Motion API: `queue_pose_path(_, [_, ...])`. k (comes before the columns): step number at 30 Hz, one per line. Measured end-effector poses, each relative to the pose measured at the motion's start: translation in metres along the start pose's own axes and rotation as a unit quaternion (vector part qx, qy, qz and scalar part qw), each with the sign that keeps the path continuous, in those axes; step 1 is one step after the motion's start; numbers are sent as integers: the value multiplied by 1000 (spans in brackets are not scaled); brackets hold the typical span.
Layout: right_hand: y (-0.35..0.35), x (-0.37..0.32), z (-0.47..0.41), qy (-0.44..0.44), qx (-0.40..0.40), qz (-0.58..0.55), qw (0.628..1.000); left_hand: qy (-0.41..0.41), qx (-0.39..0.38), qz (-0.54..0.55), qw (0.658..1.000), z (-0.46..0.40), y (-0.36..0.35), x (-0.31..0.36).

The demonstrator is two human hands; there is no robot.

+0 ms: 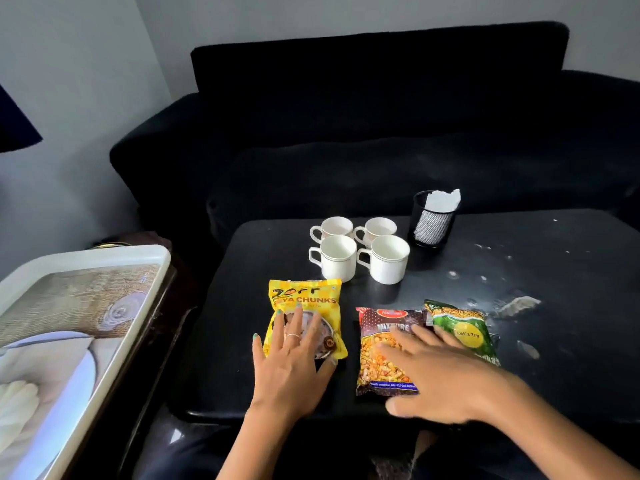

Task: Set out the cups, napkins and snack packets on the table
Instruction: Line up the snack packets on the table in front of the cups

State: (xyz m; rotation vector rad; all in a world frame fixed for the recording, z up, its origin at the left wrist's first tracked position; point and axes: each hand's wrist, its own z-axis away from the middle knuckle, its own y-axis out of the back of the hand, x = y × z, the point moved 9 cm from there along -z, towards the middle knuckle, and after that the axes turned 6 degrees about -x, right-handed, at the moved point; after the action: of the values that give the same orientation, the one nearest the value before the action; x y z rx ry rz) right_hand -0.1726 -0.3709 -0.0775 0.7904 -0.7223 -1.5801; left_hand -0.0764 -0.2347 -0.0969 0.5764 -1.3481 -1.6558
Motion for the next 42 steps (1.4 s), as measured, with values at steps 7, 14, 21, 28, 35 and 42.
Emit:
queue_pose_path(7, [-4,4,-15,-10,-23,-19,999,-13,-54,0,998,1,-12,6])
queue_pose_path(14, [13,1,-36,-6,16,-46,999,-27,-75,31,996,3,-14,3])
queue_pose_path(21, [31,15,-18,-14,58,-70,996,-20,-9,-10,1000,3,-5,3])
queue_pose_path(28, [25,74,17,-136,-53,-42,988,-113,77,7,991,12,1,48])
queue_pose_path(35, [10,81,15,-138,-135,-29,981,-149,39,-14,988,12,-25,77])
queue_pose_path(42, [10,81,-1,-142,-105,-42,983,-146,39,-5,989,11,-26,77])
